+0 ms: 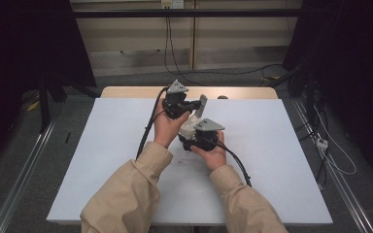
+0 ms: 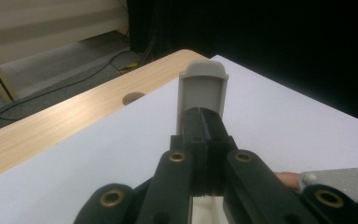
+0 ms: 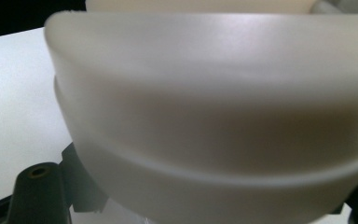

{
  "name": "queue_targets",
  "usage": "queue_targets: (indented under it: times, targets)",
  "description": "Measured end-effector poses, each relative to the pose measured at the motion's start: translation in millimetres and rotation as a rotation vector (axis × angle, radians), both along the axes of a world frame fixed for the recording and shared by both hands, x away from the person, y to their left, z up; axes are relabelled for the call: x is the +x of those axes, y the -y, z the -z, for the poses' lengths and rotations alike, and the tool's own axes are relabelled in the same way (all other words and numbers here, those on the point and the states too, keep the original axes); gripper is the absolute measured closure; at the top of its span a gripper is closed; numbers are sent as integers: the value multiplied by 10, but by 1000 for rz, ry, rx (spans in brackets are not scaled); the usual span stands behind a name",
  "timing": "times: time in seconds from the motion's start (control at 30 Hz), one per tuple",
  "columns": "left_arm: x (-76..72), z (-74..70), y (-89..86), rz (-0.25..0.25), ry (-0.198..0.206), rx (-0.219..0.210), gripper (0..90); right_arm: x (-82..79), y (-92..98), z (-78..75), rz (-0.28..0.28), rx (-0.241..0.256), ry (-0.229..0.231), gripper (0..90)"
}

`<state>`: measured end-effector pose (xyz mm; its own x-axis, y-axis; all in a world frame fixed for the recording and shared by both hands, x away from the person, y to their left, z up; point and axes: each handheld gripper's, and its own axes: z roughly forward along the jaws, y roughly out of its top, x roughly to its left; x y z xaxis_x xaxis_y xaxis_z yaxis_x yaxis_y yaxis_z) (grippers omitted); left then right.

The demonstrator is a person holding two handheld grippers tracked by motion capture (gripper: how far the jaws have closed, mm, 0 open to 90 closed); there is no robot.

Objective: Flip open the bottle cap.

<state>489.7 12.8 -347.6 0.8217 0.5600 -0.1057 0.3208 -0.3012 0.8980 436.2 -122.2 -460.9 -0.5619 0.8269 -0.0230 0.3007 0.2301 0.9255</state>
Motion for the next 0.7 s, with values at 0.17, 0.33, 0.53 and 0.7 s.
queue_targets:
  times: [0.17, 0.33, 0.53, 0.7]
  targets:
    - [9, 7, 16, -1, -1, -2, 900, 1, 1, 1, 0, -1, 0, 188]
    - [20, 15, 29, 3, -1, 4, 900, 1, 2, 3, -1, 0, -1, 188]
    - [29, 23, 44, 4, -2, 6, 900, 2, 2, 5, -1, 0, 0, 188]
    - [48, 44, 63, 8, -7, 10, 900, 2, 0, 5, -2, -1, -2, 188]
